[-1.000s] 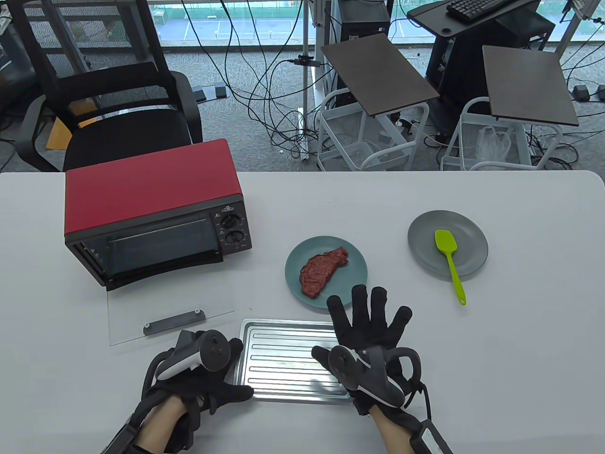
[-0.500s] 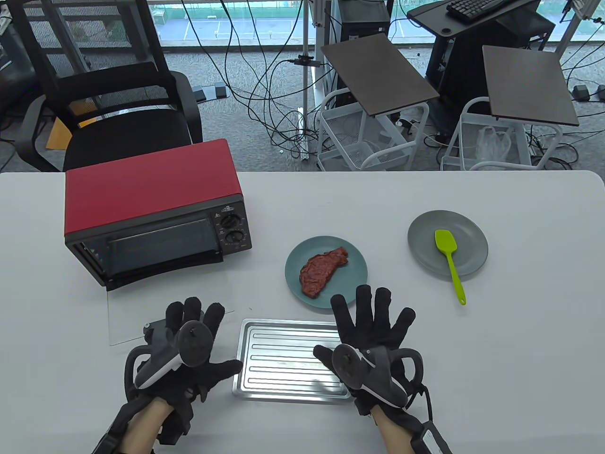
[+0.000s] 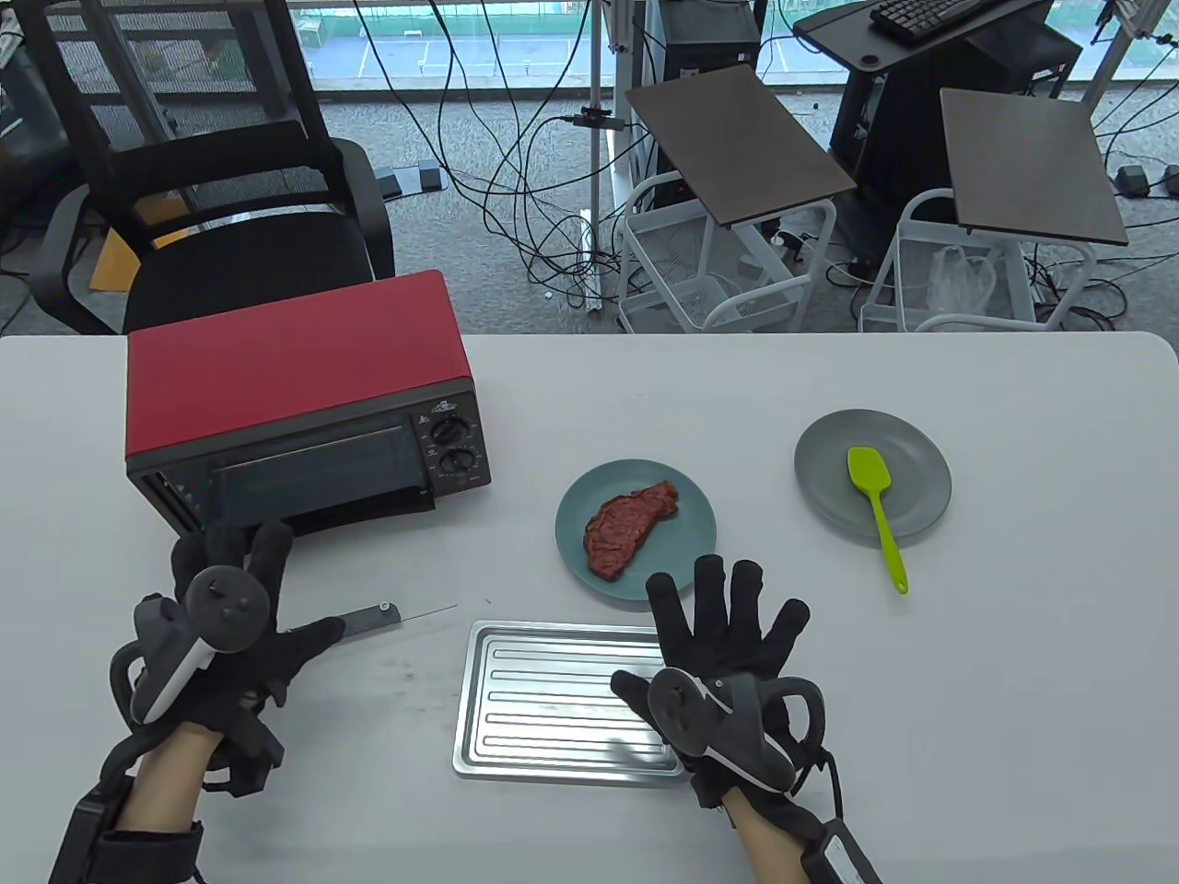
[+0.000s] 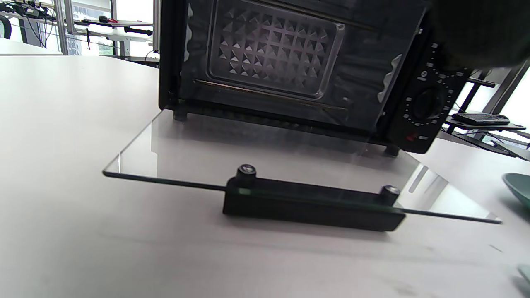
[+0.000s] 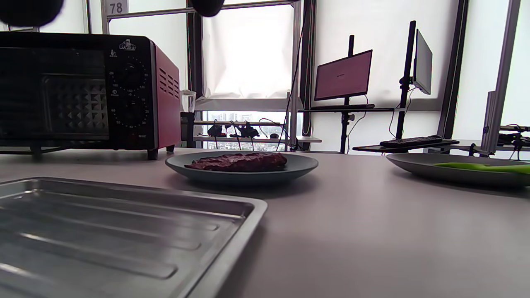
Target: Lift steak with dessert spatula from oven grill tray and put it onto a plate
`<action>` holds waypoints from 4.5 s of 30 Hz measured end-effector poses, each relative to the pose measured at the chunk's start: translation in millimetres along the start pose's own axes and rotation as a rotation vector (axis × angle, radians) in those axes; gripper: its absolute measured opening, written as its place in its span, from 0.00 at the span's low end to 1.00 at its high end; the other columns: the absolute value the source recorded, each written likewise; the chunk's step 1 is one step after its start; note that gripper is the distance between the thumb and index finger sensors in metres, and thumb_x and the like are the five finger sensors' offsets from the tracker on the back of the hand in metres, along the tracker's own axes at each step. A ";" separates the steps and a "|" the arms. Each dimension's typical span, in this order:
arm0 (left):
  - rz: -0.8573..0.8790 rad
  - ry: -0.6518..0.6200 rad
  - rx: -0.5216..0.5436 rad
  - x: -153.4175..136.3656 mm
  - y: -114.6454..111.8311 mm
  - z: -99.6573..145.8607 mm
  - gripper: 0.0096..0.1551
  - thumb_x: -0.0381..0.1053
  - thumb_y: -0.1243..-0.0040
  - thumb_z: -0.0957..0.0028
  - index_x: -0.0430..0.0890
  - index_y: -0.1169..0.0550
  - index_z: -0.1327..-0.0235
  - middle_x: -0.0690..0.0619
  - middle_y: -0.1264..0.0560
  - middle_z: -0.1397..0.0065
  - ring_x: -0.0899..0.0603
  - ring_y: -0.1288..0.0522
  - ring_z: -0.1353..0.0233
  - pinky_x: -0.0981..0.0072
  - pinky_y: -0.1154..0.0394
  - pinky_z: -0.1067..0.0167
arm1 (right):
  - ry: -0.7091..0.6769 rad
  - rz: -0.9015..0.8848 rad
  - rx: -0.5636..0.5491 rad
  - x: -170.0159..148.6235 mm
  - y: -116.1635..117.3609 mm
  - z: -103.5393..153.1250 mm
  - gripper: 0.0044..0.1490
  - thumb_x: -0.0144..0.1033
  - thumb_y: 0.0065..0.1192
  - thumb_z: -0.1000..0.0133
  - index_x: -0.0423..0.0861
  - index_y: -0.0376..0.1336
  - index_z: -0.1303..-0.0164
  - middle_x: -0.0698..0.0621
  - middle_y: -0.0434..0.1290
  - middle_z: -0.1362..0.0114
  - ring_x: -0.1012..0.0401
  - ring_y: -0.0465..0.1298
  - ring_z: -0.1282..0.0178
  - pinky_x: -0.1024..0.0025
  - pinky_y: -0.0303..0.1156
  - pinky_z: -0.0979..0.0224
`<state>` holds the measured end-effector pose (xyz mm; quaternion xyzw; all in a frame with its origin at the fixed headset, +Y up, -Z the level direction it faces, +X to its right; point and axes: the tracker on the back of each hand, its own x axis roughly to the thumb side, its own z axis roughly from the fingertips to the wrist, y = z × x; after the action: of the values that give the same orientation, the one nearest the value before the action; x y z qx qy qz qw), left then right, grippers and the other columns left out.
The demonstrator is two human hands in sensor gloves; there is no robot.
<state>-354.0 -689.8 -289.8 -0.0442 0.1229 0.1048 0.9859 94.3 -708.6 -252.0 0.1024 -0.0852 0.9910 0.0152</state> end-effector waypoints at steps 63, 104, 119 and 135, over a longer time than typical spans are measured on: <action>-0.256 0.111 -0.338 -21.7 -10.7 -37.4 0.43 0.63 0.45 0.51 0.68 0.51 0.26 0.59 0.53 0.13 0.45 0.46 0.10 0.27 0.50 0.20 | 0.035 -0.120 0.070 -11.6 6.0 -1.3 0.62 0.79 0.44 0.48 0.51 0.37 0.12 0.36 0.33 0.11 0.33 0.31 0.16 0.17 0.36 0.27; 0.014 0.167 0.065 -25.6 60.4 -54.3 0.36 0.59 0.48 0.47 0.67 0.42 0.23 0.51 0.49 0.10 0.48 0.34 0.14 0.28 0.46 0.21 | 0.007 -0.147 0.122 -7.4 8.5 -3.7 0.61 0.77 0.45 0.47 0.51 0.37 0.13 0.36 0.34 0.11 0.33 0.32 0.16 0.18 0.37 0.26; 0.069 0.139 0.196 -25.2 58.6 -49.2 0.37 0.70 0.44 0.53 0.65 0.36 0.28 0.54 0.40 0.13 0.46 0.34 0.15 0.28 0.44 0.21 | -0.015 -0.152 0.195 -3.5 15.3 -6.6 0.60 0.76 0.46 0.47 0.52 0.38 0.13 0.37 0.34 0.11 0.33 0.31 0.16 0.18 0.36 0.26; 0.012 0.122 0.266 -20.4 59.2 -39.6 0.38 0.72 0.45 0.54 0.66 0.36 0.29 0.61 0.38 0.16 0.43 0.36 0.13 0.28 0.44 0.22 | -0.030 -0.162 0.193 -1.3 16.3 -6.4 0.60 0.76 0.46 0.47 0.52 0.38 0.13 0.37 0.35 0.11 0.33 0.33 0.16 0.18 0.37 0.26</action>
<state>-395.4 -640.7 -326.5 0.0812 0.1958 0.0905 0.9731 93.5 -723.5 -261.2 0.1248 0.0190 0.9884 0.0839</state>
